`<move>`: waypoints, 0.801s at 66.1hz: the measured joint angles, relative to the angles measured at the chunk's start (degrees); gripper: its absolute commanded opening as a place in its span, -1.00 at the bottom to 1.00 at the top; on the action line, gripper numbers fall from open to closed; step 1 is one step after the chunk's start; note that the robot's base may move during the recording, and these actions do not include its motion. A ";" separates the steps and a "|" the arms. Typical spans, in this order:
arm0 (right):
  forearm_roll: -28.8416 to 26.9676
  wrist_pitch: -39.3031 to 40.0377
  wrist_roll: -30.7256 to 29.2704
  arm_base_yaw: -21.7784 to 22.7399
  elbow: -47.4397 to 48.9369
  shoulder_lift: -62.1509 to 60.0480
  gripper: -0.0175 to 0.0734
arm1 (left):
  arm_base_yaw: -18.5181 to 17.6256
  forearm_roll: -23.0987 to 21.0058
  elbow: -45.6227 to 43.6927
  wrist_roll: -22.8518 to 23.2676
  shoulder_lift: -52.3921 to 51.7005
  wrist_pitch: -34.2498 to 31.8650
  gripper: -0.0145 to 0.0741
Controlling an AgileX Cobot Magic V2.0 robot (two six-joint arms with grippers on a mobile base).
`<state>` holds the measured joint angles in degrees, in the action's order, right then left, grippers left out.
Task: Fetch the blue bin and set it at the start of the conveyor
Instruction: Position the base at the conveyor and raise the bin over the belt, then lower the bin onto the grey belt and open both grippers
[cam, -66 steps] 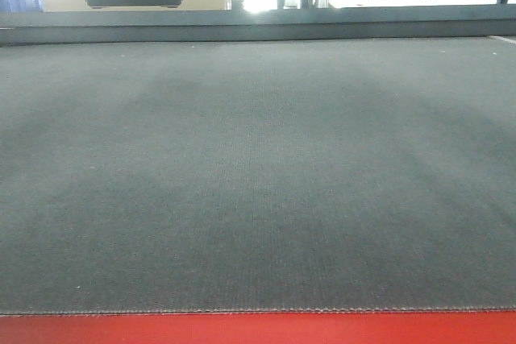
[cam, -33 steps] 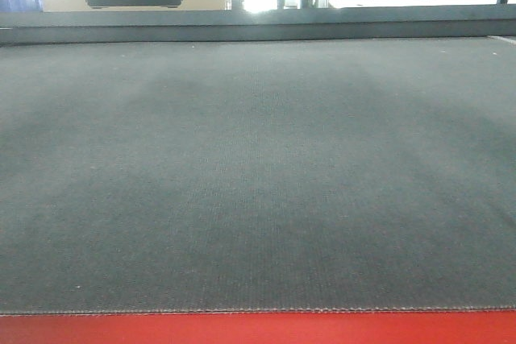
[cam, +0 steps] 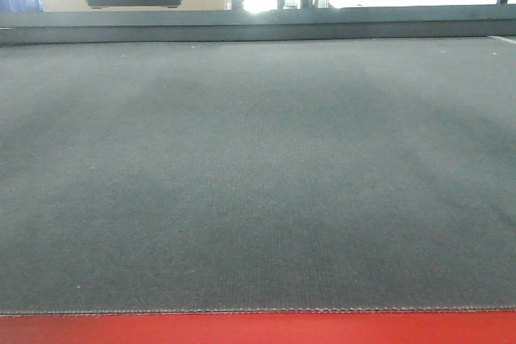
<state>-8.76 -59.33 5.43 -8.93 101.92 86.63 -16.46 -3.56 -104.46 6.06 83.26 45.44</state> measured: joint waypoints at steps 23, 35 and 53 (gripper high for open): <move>0.97 -8.22 -0.55 0.00 -2.12 -2.57 -0.95 | 0.00 -1.75 9.15 0.54 -0.66 12.71 -0.92; 1.08 -0.15 -0.89 0.00 -12.53 -2.21 -0.95 | 0.00 -2.40 22.71 0.54 -0.70 2.22 -0.92; 0.57 10.21 -1.14 -0.10 -22.06 2.79 -0.95 | 0.00 -2.85 37.04 0.65 0.52 -12.51 -0.92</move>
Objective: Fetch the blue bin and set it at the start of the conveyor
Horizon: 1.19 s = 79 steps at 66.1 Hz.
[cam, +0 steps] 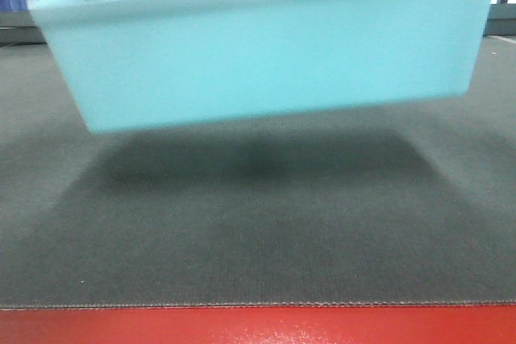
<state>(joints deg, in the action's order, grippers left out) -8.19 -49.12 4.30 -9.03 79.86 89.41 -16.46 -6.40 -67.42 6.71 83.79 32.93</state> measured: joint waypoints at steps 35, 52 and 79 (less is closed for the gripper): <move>1.20 2.91 -0.34 0.12 -0.33 9.27 0.48 | 0.00 2.85 1.09 -0.10 7.72 -3.13 0.05; 3.10 1.65 -0.43 0.20 -0.23 8.57 0.51 | 0.11 3.11 -4.29 -0.20 7.61 3.05 0.50; 4.51 -0.63 -0.43 6.49 0.23 -1.98 -0.72 | 3.16 7.41 -7.36 -0.42 -3.65 10.50 -0.61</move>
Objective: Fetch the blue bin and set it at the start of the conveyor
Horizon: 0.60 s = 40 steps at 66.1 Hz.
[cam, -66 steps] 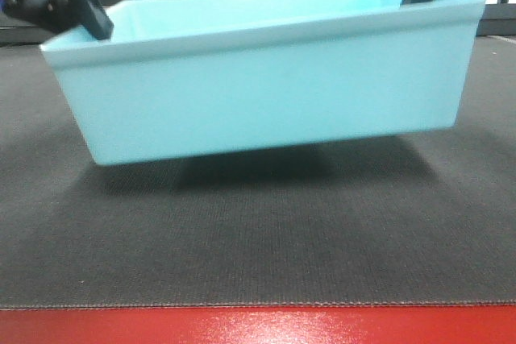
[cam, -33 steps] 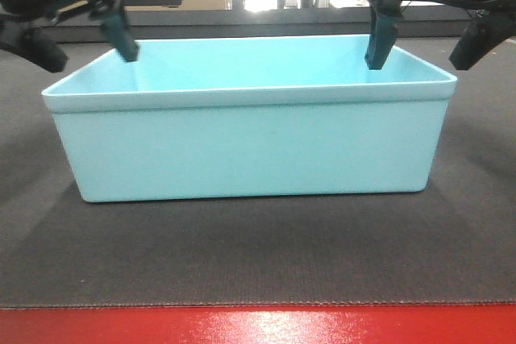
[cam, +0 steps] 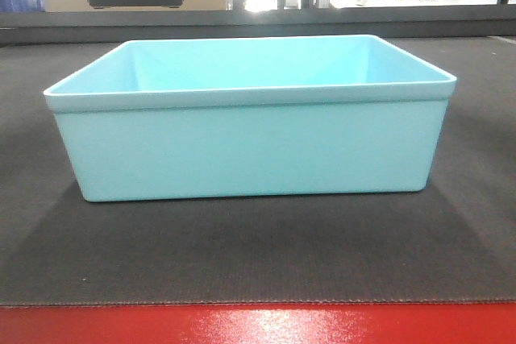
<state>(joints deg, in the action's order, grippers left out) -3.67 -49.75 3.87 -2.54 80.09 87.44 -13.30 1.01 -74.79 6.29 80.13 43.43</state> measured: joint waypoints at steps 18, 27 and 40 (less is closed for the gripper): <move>5.67 -0.31 -0.13 4.47 -6.27 -6.81 -0.97 | 7.97 1.60 12.78 -0.12 -7.97 -4.77 -0.92; 5.78 4.26 -0.13 4.47 -14.18 -9.33 -0.97 | 9.16 1.60 20.57 -0.12 -10.92 -9.73 -0.92; 5.89 12.64 -0.13 4.47 -28.93 -14.60 -0.97 | 9.31 1.60 31.84 -0.12 -15.75 -15.04 -0.92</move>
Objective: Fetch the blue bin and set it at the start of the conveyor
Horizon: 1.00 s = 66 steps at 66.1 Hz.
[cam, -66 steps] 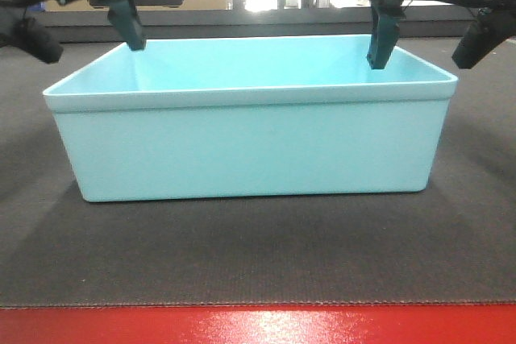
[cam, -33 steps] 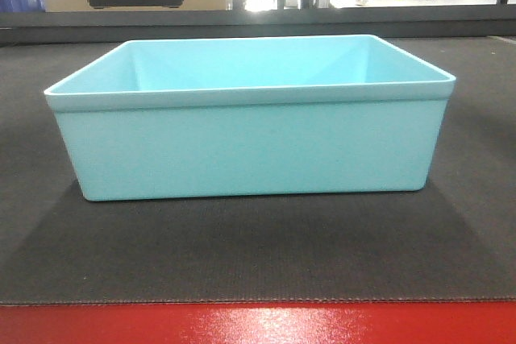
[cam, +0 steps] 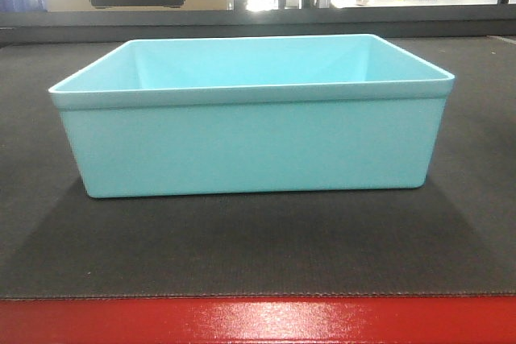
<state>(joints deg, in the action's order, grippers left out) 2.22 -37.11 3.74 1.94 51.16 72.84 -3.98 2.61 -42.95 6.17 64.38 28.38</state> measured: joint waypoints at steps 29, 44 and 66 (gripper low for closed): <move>0.00 14.48 0.00 0.00 -23.02 -32.14 -0.97 | 0.00 0.00 16.38 0.00 -30.42 -5.70 -0.92; 0.00 15.01 0.00 0.00 -25.75 -50.95 -0.97 | 0.00 -0.09 16.92 0.00 -47.09 -5.81 -0.92; 0.00 15.73 0.00 0.00 -26.09 -63.02 -0.97 | 0.00 -0.09 17.00 0.00 -54.39 -5.93 -0.92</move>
<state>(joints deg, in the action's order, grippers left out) 2.22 -21.38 3.74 1.94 25.07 9.82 -3.98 2.52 -25.94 6.17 9.99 22.46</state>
